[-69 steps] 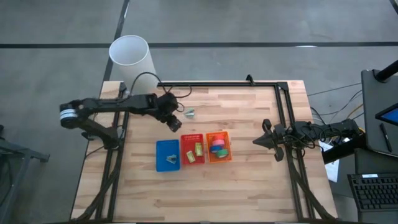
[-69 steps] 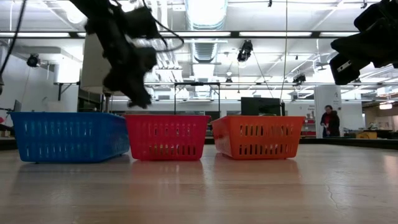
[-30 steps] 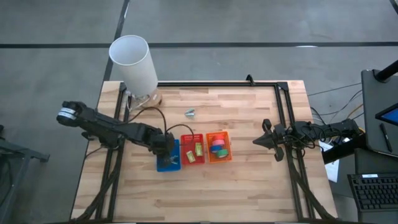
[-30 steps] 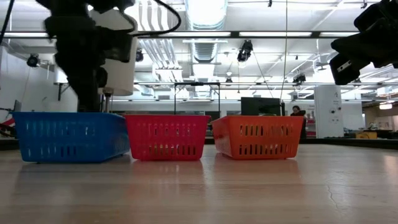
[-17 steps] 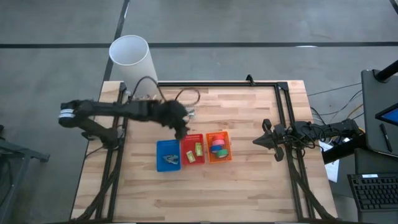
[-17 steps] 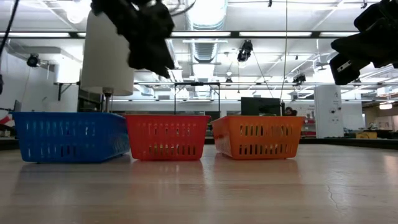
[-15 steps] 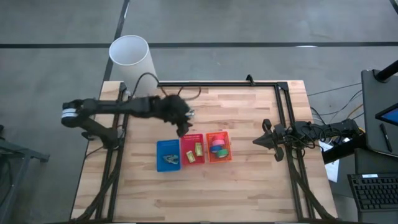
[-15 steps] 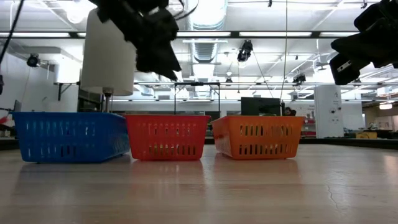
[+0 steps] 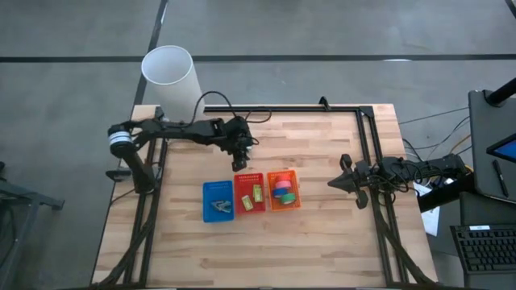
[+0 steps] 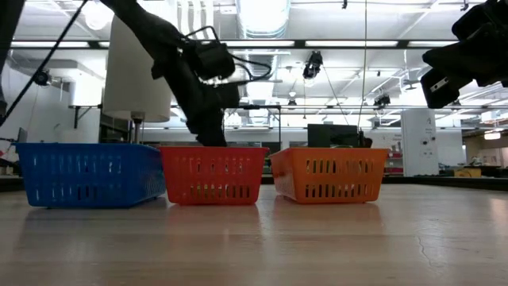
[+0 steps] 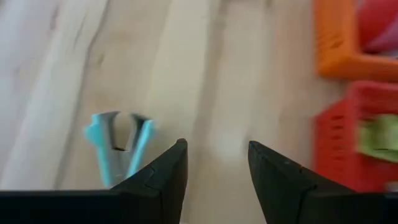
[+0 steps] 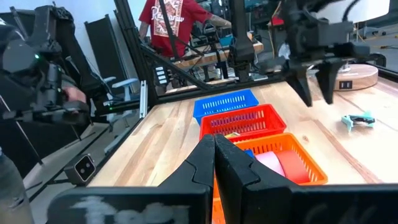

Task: Pick and place Stapler, Stapler remover, tape
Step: Put the light blue staple remover into the blue bin

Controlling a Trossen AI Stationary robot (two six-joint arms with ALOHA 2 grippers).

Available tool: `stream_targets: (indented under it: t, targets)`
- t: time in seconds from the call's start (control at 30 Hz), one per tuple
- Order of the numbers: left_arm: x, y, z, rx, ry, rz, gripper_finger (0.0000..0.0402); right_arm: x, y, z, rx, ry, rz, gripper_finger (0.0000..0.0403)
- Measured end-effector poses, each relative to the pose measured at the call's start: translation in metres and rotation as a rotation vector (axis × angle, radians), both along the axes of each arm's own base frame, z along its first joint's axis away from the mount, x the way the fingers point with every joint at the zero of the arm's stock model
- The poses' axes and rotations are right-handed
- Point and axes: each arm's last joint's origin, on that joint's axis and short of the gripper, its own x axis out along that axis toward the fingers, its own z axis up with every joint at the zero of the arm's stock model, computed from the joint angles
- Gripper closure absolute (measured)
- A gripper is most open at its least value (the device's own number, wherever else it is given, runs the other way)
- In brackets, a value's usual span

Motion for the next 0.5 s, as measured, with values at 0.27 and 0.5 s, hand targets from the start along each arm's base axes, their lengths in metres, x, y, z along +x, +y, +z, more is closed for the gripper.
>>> stream_targets:
  t: [0.27, 0.5]
  targets:
    - [0.009, 0.017, -0.009, 0.071, 0.038, 0.004, 0.0232, 0.000, 0.000, 0.000, 0.000, 0.000, 0.000, 0.0394]
    - [0.021, 0.030, -0.018, 0.077, 0.067, 0.025, 0.0232, 0.000, 0.000, 0.000, 0.000, 0.000, 0.000, 0.0394]
